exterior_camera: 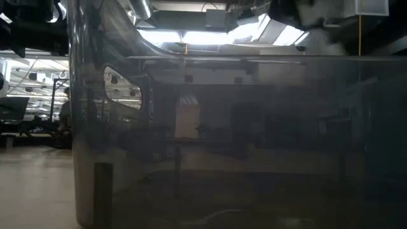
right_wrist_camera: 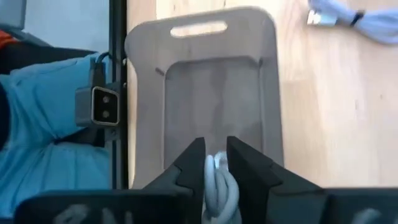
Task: Pick and place USB-C Cables
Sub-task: Put the white charger cable into the black bin
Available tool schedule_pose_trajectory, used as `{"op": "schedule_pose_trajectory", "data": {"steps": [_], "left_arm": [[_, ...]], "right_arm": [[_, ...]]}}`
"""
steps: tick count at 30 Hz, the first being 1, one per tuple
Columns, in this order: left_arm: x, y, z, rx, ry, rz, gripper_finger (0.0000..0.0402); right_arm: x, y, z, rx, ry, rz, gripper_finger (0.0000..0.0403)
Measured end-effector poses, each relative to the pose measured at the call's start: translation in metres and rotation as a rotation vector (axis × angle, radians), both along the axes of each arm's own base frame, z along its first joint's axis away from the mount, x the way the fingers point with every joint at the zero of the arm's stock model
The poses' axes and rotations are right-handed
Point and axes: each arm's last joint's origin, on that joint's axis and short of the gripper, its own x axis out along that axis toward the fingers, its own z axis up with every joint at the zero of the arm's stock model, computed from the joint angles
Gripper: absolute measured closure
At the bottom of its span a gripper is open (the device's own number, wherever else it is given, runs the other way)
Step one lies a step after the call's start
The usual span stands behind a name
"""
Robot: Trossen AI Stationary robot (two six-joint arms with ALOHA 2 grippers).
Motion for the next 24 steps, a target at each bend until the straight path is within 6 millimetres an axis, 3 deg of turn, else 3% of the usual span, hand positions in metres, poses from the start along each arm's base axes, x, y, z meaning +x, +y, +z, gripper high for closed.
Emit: {"op": "schedule_pose_trajectory", "data": {"steps": [10,17,24], "left_arm": [[0.000,0.000,0.000,0.000,0.001,0.000,0.0401],[0.000,0.000,0.000,0.000,0.001,0.000,0.0401],[0.000,0.000,0.000,0.000,0.003,0.000,0.0401]], "right_arm": [[0.012,0.006,0.011,0.047,-0.172,0.051,0.0331],[0.013,0.005,0.008,0.102,-0.131,-0.035,0.0331],[0.018,0.002,0.006,0.149,-0.115,0.033,0.0331]]}}
